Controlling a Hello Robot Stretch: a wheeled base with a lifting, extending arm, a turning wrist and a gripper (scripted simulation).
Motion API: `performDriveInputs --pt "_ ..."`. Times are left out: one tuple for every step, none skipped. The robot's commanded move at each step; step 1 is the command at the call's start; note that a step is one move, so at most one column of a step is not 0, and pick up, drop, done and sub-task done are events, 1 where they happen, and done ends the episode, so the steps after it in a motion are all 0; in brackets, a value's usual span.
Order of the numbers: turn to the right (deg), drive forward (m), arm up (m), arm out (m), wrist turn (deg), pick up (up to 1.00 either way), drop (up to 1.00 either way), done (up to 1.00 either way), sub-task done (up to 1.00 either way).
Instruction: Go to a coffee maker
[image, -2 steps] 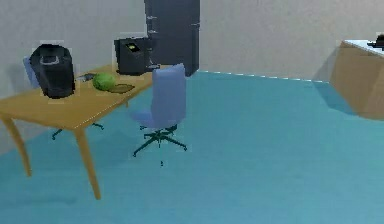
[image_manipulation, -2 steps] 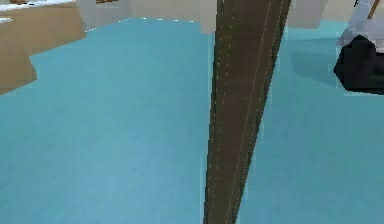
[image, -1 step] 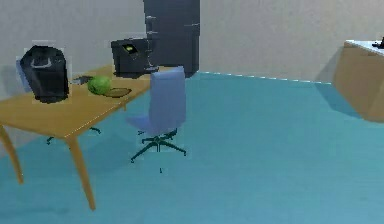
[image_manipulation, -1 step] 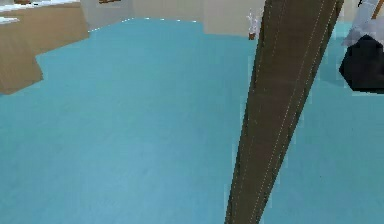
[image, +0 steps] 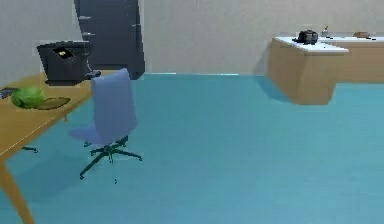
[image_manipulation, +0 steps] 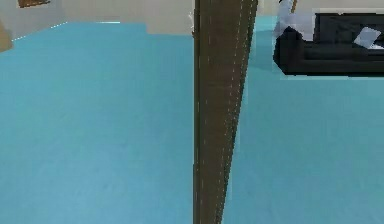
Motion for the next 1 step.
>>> performDriveInputs --pt "0.0 0.15 0.00 0.00 0.0 0.00 0.00 0.00 0.00"
